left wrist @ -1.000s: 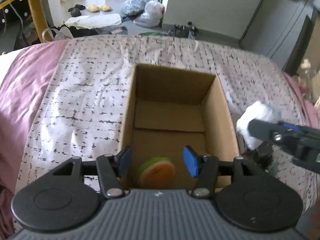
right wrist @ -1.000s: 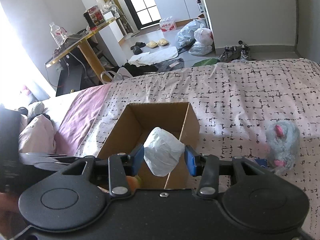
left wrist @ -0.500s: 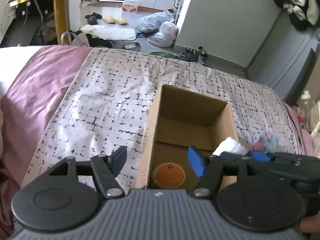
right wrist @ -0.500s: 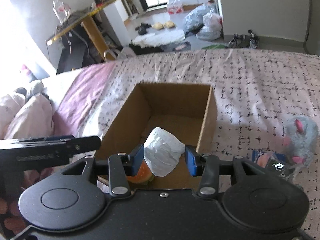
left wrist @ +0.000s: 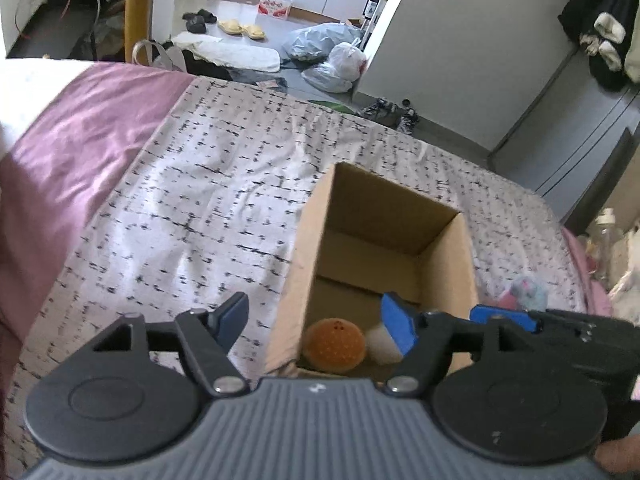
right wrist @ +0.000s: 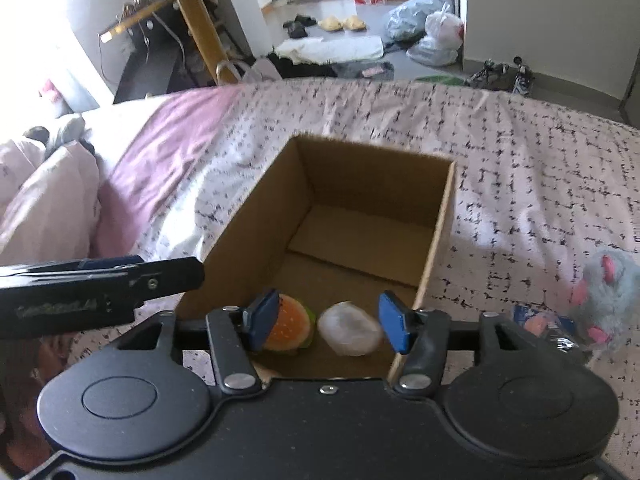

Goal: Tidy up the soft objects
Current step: 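Open the left tool to drop the burger plush while the right tool drops the white item in the box, then withdraw both tools from the box toward the remaining pile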

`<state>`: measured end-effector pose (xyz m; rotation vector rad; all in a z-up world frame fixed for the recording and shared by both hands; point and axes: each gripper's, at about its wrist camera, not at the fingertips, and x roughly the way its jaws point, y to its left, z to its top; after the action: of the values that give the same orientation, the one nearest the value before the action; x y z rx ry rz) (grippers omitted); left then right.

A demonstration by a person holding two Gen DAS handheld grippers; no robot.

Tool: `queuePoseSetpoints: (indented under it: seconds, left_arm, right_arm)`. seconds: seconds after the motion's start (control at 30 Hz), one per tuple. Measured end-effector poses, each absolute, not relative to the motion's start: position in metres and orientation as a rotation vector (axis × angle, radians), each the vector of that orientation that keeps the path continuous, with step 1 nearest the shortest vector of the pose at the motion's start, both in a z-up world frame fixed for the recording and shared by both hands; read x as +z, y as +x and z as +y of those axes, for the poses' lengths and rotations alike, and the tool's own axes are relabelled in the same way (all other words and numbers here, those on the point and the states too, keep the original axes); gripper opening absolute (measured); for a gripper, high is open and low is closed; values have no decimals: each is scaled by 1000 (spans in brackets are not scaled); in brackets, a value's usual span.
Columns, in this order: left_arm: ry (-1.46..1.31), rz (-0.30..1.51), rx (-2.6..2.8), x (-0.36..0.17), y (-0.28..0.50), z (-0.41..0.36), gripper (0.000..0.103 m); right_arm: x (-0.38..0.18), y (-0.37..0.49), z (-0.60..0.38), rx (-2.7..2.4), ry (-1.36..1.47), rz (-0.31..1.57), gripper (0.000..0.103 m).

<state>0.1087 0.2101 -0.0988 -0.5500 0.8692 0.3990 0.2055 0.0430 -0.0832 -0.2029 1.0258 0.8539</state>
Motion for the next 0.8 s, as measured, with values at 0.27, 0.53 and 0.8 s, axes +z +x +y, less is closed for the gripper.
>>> queuePoseSetpoints:
  seconds: [0.27,0.53,0.8]
  left_arm:
    - [-545,847,368,-84,111,195,84]
    - [-468,821,333,-67,109,159,96]
    - [-433,814,253,-59,106,113,102]
  right_arm:
    - [-63,203,5,834,-163,973,79]
    - [-49,197,-49,817,-87,917,100]
    - [-46,193,-102,772,-30,881,103]
